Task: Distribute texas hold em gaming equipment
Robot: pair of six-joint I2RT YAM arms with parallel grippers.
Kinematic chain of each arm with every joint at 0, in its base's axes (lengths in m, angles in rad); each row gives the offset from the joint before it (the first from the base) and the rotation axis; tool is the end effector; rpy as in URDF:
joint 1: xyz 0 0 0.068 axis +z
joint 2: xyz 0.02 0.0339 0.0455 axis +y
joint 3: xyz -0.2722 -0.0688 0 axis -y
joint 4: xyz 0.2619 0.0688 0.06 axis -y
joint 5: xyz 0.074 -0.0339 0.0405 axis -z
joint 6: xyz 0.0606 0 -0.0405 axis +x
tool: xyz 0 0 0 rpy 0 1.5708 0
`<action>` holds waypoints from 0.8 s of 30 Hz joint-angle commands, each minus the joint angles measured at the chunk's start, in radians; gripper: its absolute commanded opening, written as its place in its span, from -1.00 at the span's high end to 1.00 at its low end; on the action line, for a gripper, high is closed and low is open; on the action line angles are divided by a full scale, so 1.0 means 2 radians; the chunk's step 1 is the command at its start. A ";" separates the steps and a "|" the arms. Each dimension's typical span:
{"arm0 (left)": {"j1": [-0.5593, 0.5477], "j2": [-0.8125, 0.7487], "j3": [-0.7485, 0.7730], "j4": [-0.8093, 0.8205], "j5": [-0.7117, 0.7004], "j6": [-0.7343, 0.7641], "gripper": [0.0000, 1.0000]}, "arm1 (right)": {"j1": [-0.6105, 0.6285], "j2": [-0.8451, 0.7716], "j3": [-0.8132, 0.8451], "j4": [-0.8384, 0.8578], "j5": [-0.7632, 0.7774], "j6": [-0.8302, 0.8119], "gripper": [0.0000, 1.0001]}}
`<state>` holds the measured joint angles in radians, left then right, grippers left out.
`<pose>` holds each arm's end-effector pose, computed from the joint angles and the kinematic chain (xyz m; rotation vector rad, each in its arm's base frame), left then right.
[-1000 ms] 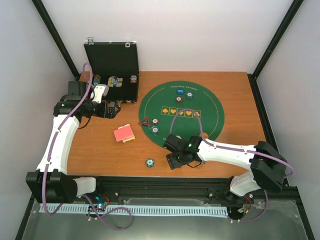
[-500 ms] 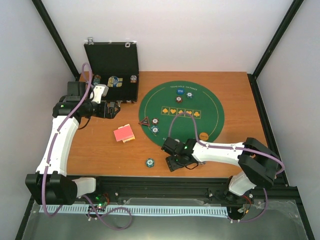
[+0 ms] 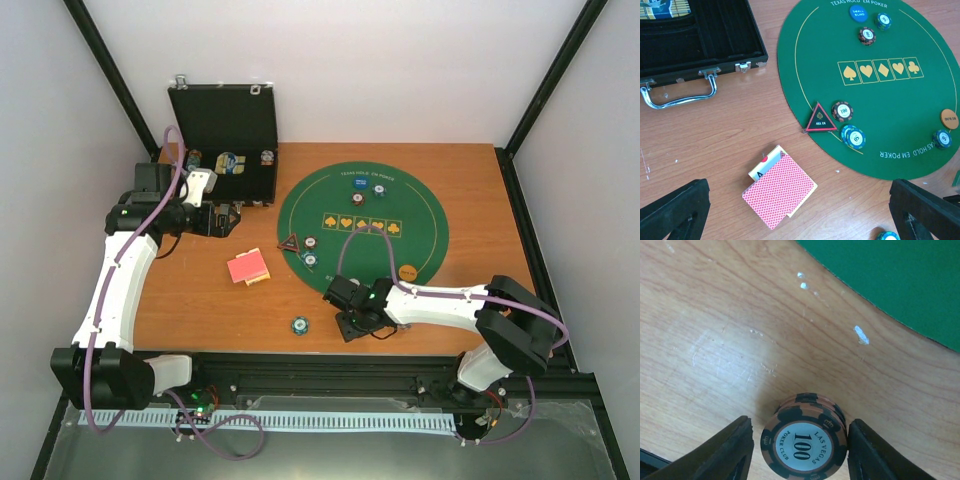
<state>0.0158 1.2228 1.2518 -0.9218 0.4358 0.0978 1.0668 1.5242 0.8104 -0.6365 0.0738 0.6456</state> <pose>0.2685 -0.0213 0.3365 0.2858 2.3919 -0.4828 0.1362 0.2377 0.1281 -0.6021 2.8742 0.1745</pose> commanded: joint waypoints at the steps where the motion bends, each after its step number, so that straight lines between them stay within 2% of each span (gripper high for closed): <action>1: 0.003 -0.007 0.012 -0.007 0.004 0.003 -1.00 | -0.002 0.000 -0.004 0.004 0.007 -0.001 -0.01; 9: 0.003 -0.008 0.014 -0.006 0.007 0.000 -1.00 | -0.009 -0.011 -0.005 -0.002 0.009 -0.005 0.33; 17: 0.003 -0.009 0.013 -0.006 0.004 0.001 -1.00 | -0.016 -0.023 -0.011 -0.010 0.013 -0.009 0.41; 24: 0.003 -0.009 0.017 -0.006 0.004 -0.001 -1.00 | -0.039 -0.063 0.026 -0.056 0.023 -0.029 0.42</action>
<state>0.0162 1.2228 1.2518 -0.9218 0.4358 0.0978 1.0260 1.4605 0.8066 -0.6933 0.0902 0.6151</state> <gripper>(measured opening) 0.996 0.410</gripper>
